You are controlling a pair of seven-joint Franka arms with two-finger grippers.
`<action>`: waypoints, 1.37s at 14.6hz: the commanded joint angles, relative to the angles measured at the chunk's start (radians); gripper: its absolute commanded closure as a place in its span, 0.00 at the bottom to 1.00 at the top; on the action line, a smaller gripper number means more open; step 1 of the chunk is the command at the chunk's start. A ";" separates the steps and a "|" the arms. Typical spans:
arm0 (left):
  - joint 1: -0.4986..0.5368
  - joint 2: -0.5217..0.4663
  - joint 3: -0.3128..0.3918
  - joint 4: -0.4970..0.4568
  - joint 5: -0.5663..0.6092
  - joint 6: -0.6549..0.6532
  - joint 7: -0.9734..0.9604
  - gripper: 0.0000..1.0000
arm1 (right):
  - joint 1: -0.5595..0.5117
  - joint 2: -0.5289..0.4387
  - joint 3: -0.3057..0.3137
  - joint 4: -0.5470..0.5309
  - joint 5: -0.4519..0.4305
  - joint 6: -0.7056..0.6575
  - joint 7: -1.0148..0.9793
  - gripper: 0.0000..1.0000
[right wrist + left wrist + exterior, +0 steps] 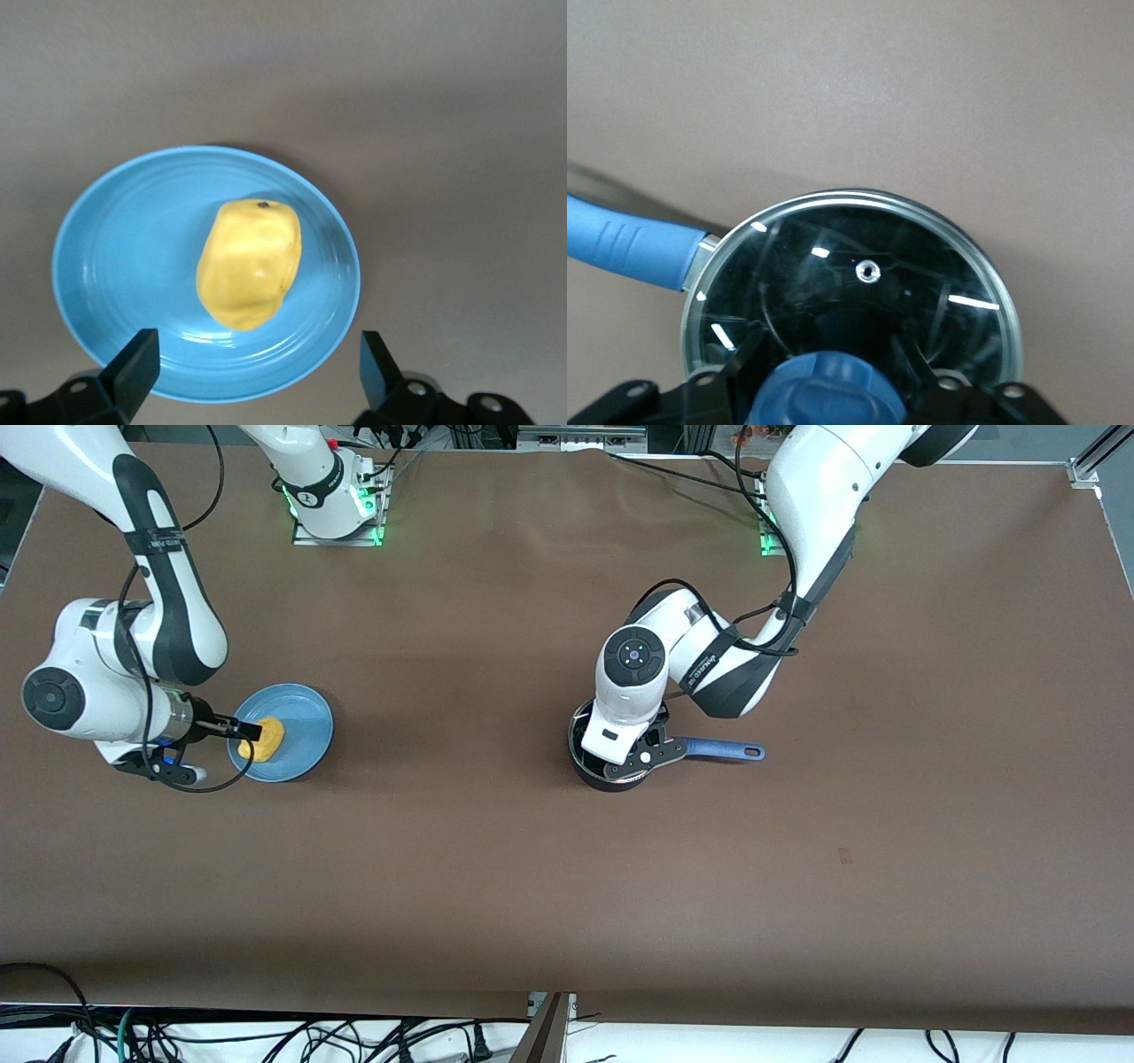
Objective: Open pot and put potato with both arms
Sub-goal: 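Lift the glass lid with the left gripper while the right gripper grasps the potato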
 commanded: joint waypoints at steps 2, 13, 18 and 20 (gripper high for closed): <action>-0.005 -0.005 0.005 0.015 0.029 -0.063 0.019 0.49 | -0.018 0.018 0.006 -0.055 0.003 0.107 0.016 0.00; 0.301 -0.237 -0.002 0.016 -0.003 -0.345 0.408 0.46 | -0.021 0.104 0.006 -0.055 0.014 0.239 0.033 0.16; 0.508 -0.301 -0.002 -0.085 0.000 -0.285 0.696 0.43 | -0.018 0.099 0.012 -0.044 0.008 0.224 0.039 0.85; 0.571 -0.379 -0.002 -0.265 0.000 -0.122 0.743 0.43 | -0.015 0.073 0.035 -0.018 0.006 0.195 0.035 0.88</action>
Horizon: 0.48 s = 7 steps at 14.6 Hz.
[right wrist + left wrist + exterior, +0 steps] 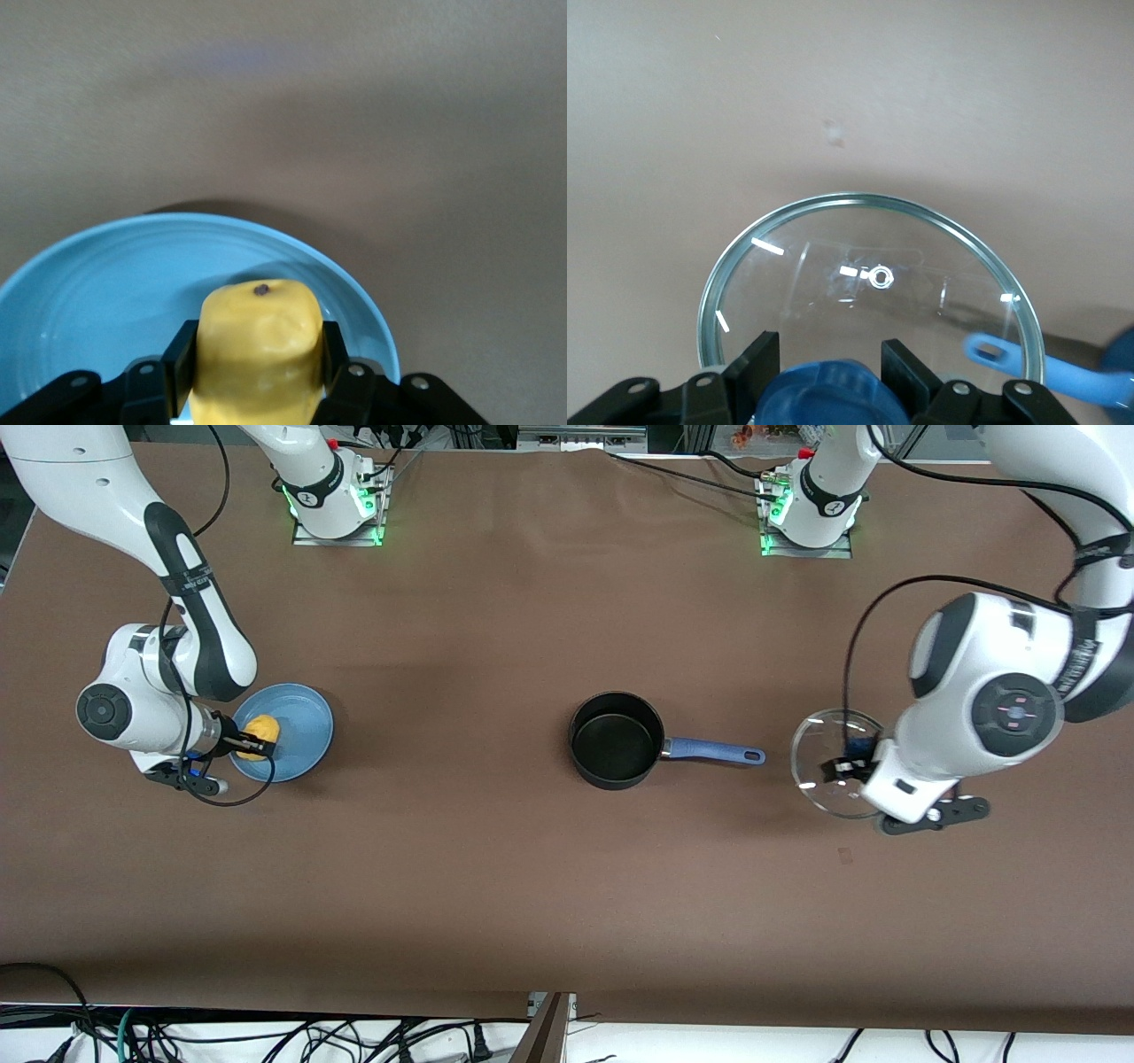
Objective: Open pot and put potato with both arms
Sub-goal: 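Lift the glass lid with the left gripper while the right gripper grasps the potato, then set the lid down beside the pot while the right gripper carries the potato over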
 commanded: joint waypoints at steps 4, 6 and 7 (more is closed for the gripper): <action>0.153 -0.221 -0.010 -0.620 0.025 0.559 0.124 0.42 | 0.005 -0.051 0.224 0.215 0.014 -0.258 0.009 0.88; 0.196 -0.207 -0.008 -0.745 0.089 0.720 0.124 0.38 | 0.036 -0.039 0.324 0.324 0.014 -0.308 0.076 0.88; 0.230 -0.194 -0.008 -0.785 0.124 0.782 0.123 0.35 | 0.066 -0.022 0.357 0.370 0.014 -0.309 0.140 0.88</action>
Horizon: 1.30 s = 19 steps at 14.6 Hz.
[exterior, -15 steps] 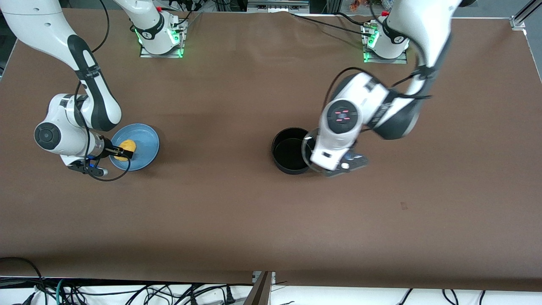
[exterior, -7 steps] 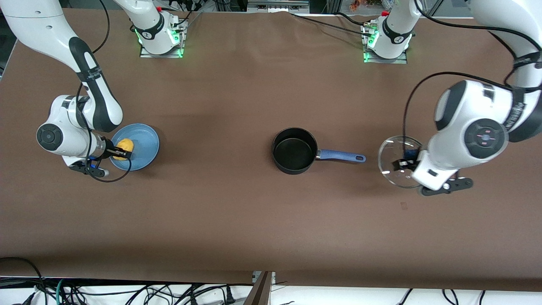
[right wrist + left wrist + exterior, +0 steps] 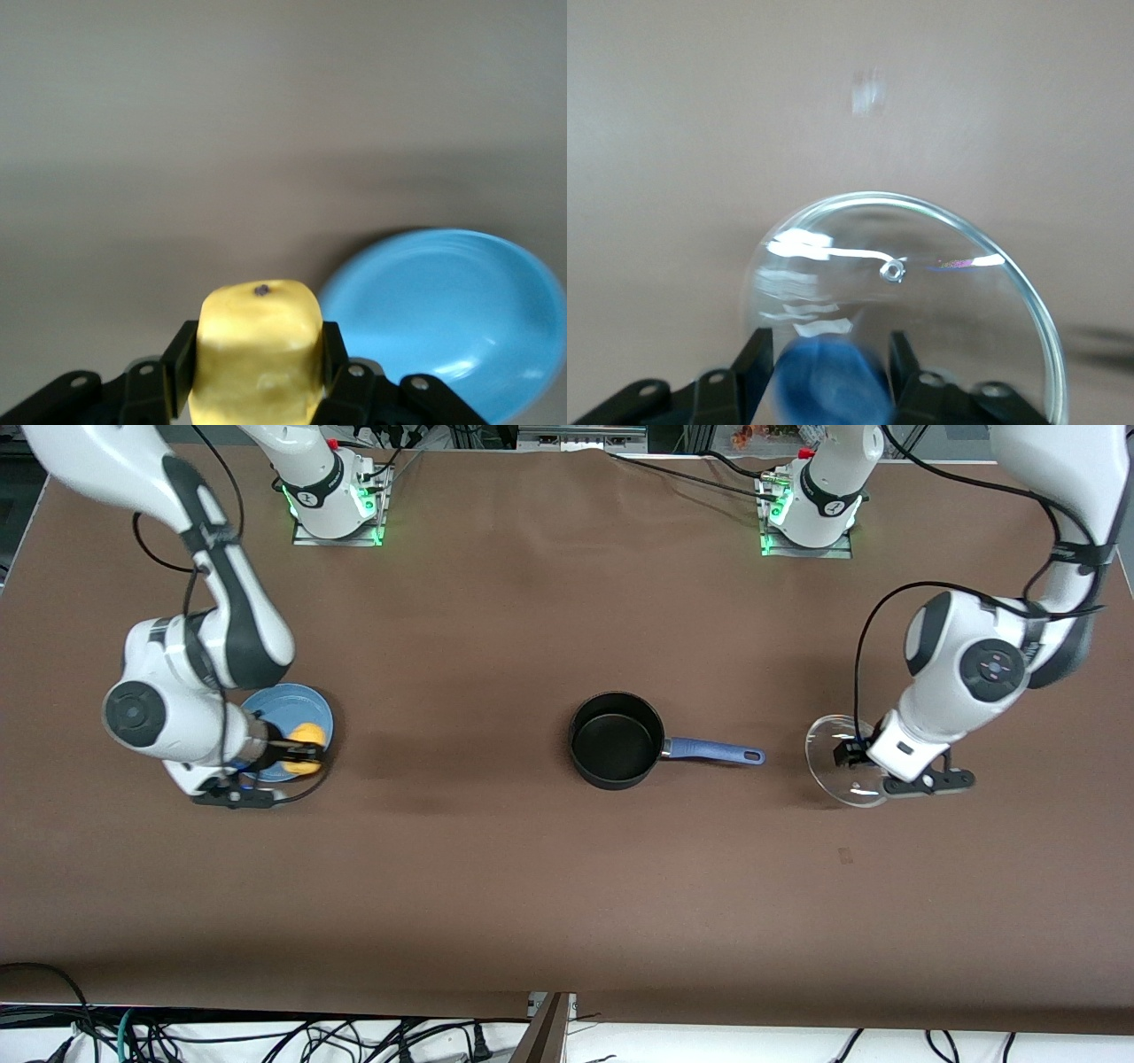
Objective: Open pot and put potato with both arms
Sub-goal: 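Set the lid down beside the pot while the right gripper carries the potato over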
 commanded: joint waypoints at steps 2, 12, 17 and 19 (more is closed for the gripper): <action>0.084 -0.019 -0.010 -0.144 0.108 0.136 0.017 0.27 | 0.148 0.065 0.072 0.172 0.007 -0.047 0.219 0.88; 0.097 -0.105 -0.037 0.023 0.085 -0.035 0.017 0.00 | 0.516 0.373 0.067 0.494 -0.002 0.192 0.718 0.88; 0.119 -0.146 -0.034 0.264 -0.105 -0.328 0.206 0.00 | 0.570 0.459 0.066 0.494 -0.002 0.273 0.752 0.87; 0.142 -0.149 -0.034 0.361 -0.151 -0.451 0.285 0.00 | 0.575 0.475 0.066 0.494 -0.001 0.304 0.766 0.86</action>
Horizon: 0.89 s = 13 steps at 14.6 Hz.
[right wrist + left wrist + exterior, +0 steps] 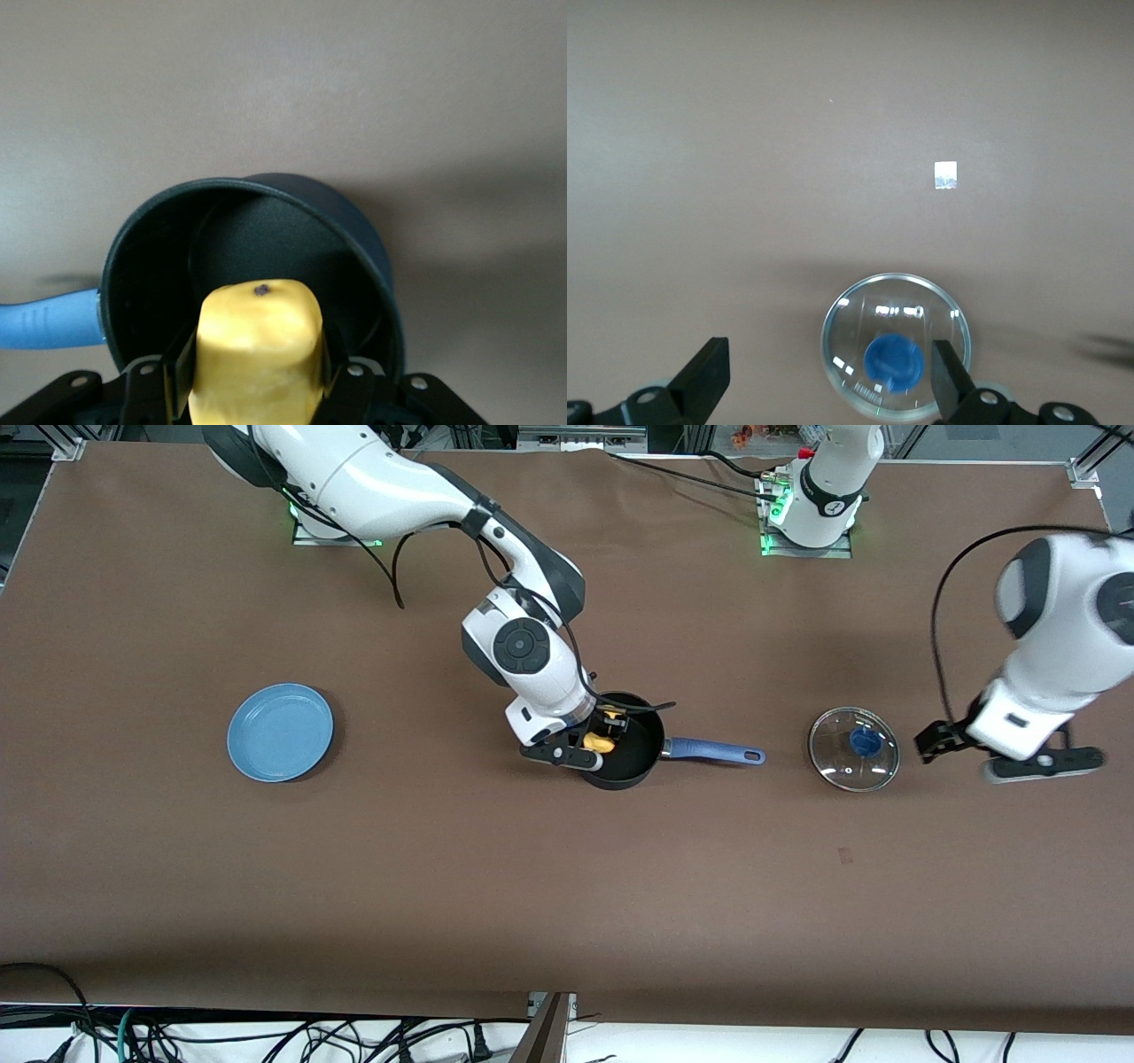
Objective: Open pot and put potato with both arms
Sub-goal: 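Set the lid down beside the pot while the right gripper carries the potato over, then open the right gripper to drop the potato into the saucepan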
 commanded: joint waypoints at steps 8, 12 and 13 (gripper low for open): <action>-0.339 -0.132 0.421 0.136 -0.215 -0.304 0.158 0.00 | -0.013 -0.053 -0.047 0.082 -0.008 -0.174 -0.075 0.00; -0.353 -0.163 0.437 0.136 -0.229 -0.328 0.154 0.00 | -0.124 -0.154 -0.055 0.139 -0.008 -0.456 -0.332 0.00; -0.353 -0.162 0.439 0.136 -0.229 -0.327 0.154 0.00 | -0.165 -0.199 -0.063 0.138 -0.008 -0.484 -0.401 0.00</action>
